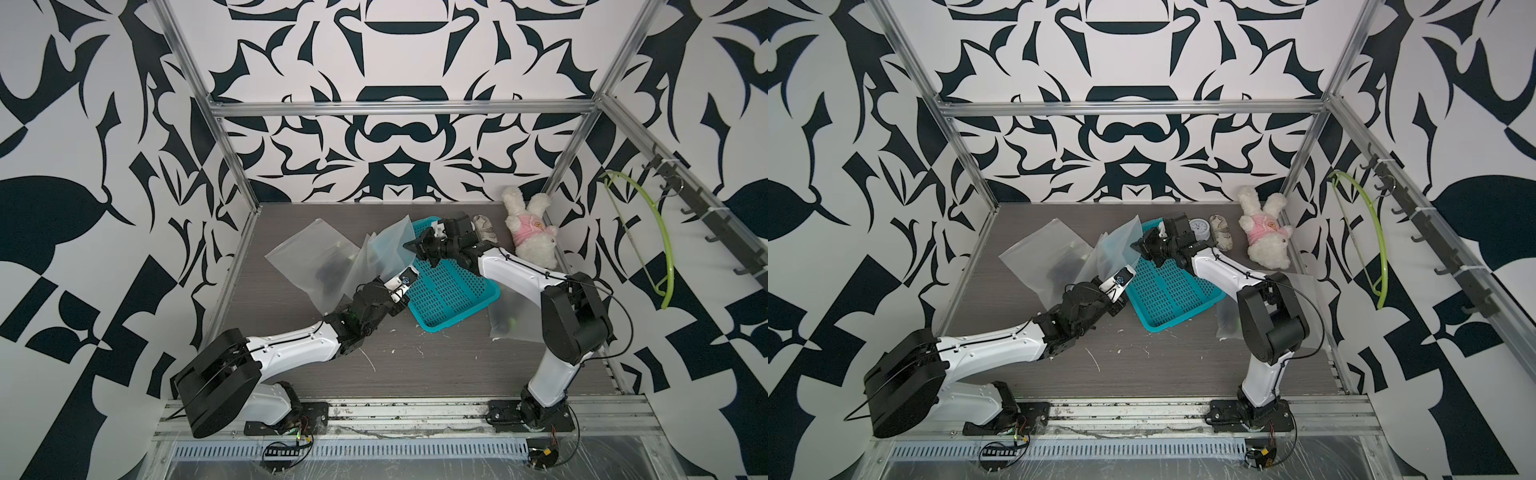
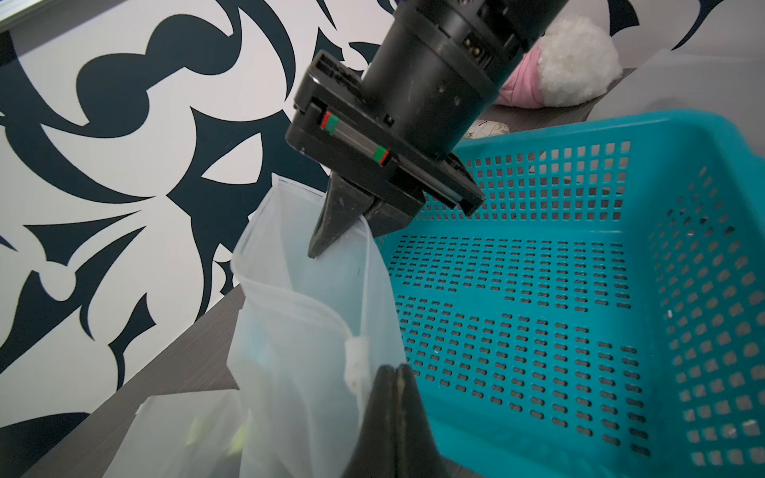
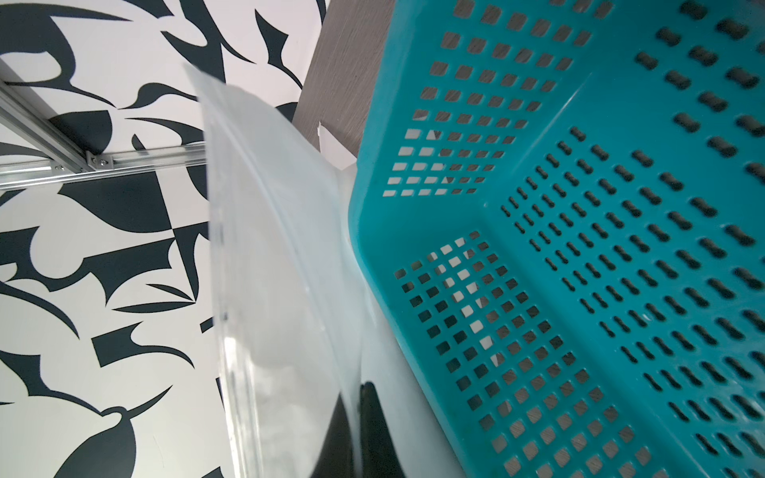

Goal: Place the eggplant in a zip-top bag and seal the zipper
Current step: Adjust the zipper food storage bag at the center of the board.

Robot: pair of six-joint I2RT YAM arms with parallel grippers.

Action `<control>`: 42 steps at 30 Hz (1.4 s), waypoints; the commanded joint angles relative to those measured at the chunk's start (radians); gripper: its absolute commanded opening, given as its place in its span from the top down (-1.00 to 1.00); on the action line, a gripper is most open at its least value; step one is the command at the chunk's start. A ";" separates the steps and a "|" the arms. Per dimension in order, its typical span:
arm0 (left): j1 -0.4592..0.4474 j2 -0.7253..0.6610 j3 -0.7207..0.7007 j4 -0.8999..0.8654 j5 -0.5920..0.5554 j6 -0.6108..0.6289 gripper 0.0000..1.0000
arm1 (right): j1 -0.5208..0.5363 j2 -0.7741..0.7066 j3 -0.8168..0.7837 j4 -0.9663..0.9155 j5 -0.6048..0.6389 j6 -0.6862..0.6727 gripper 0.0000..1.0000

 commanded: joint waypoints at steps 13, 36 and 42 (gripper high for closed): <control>0.046 -0.074 0.049 -0.100 0.123 0.002 1.00 | 0.006 -0.040 0.052 -0.039 -0.035 -0.162 1.00; 0.155 -0.195 0.026 -0.237 0.359 -0.037 0.72 | 0.006 -0.087 0.030 -0.050 -0.045 -0.236 1.00; 0.155 -0.207 0.013 -0.248 0.354 -0.038 0.05 | 0.005 -0.082 0.030 -0.037 -0.048 -0.223 1.00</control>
